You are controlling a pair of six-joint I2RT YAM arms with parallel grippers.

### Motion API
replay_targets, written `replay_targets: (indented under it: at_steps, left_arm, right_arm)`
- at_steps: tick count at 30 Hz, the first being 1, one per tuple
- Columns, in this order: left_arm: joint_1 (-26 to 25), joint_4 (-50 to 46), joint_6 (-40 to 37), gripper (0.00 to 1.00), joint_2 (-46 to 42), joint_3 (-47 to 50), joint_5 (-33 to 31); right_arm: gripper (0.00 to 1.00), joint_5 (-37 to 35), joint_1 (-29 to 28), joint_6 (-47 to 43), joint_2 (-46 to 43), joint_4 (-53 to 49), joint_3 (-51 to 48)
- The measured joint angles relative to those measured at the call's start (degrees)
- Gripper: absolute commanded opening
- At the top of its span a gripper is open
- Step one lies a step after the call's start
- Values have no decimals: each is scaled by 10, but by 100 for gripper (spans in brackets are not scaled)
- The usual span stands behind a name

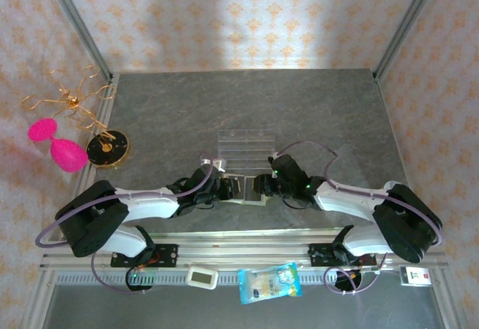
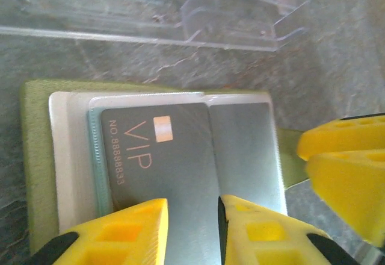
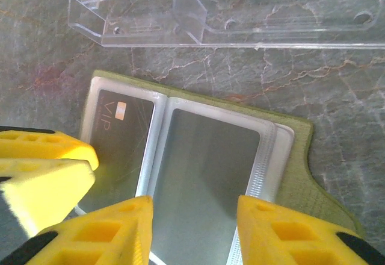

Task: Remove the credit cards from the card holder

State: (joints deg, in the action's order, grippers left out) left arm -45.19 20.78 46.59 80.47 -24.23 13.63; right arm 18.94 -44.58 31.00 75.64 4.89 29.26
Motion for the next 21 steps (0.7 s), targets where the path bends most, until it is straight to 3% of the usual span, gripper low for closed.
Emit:
replay_targets:
  at_steps: [21]
  left_arm:
    - [7, -1, 0, 23, 3, 15, 6]
  right_arm:
    - [40, 26, 0, 1, 35, 5, 12]
